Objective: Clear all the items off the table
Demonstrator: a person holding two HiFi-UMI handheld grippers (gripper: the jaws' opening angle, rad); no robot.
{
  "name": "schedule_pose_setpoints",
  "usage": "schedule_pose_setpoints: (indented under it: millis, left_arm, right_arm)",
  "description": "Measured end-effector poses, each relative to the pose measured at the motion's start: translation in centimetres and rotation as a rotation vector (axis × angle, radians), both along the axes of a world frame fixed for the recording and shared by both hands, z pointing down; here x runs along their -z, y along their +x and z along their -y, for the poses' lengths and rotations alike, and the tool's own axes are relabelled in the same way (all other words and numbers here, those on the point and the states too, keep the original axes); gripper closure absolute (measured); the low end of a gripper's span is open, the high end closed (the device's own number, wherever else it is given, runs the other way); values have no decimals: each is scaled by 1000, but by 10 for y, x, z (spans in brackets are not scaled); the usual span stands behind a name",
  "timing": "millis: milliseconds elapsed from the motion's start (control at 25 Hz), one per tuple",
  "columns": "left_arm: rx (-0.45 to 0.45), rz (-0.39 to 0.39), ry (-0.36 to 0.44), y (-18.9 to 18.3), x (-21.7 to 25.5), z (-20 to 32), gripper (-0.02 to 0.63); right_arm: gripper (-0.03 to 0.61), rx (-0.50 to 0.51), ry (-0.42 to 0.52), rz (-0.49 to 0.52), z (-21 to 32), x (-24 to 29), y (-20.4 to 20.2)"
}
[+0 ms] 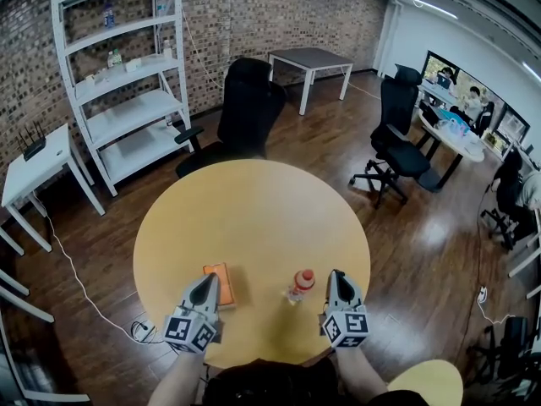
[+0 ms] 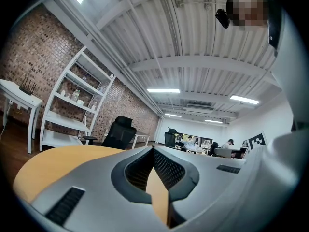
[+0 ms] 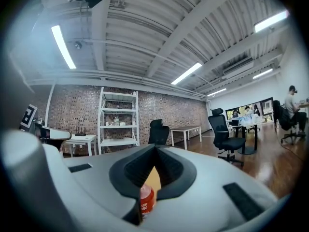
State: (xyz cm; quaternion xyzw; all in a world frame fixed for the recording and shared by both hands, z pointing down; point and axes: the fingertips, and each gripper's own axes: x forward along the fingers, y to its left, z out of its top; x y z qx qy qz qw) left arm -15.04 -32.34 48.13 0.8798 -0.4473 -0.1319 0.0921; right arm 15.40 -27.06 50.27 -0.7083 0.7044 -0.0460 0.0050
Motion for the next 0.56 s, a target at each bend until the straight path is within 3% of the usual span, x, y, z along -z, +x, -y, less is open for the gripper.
schedule_pose_setpoints:
  millis: [320,560]
  left_arm:
    - [24,-14,-15,-3,-2,5,612]
    - [29,-28,-35,-4,-2,9,612]
  right_arm:
    - [577,-8,-6,8,1,-3,7]
    - [577,21,4,-57,5,7,0]
